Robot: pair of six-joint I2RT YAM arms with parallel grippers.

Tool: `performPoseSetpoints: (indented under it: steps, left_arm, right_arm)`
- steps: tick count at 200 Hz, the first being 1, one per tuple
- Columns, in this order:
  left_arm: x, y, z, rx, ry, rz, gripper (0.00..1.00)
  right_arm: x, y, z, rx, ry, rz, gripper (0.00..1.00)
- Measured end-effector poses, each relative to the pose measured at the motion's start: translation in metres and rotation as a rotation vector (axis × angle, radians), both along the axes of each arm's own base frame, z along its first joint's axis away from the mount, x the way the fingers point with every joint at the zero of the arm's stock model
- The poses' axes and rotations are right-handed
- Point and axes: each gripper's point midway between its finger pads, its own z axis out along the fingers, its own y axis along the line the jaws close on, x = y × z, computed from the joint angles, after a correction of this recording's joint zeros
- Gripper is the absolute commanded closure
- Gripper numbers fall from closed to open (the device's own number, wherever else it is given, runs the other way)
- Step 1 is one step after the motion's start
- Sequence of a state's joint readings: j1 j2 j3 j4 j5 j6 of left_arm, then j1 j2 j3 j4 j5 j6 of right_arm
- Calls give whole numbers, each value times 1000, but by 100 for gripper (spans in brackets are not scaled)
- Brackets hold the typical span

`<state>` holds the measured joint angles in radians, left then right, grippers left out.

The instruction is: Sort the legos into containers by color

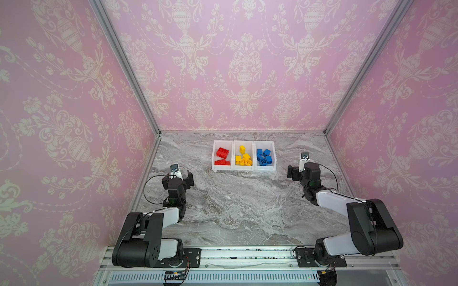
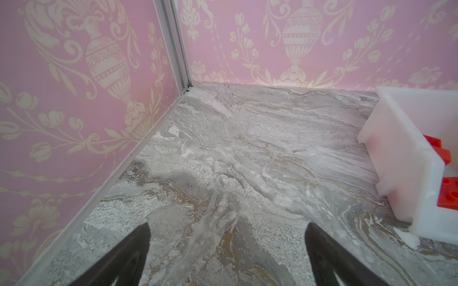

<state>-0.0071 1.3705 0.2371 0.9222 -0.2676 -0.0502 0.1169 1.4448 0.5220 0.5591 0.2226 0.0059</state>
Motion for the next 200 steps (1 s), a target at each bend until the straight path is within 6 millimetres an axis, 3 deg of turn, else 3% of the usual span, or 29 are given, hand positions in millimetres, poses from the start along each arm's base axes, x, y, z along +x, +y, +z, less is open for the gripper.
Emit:
performPoseSetpoints:
  steps: [47, 200]
  left_arm:
    - [-1, 4, -16, -8, -23, -4, 1]
    - [6, 1, -6, -10, -127, -22, 2]
  right_arm:
    - [-5, 0, -7, 7, -28, 17, 0]
    - [-4, -16, -4, -22, -78, -70, 0]
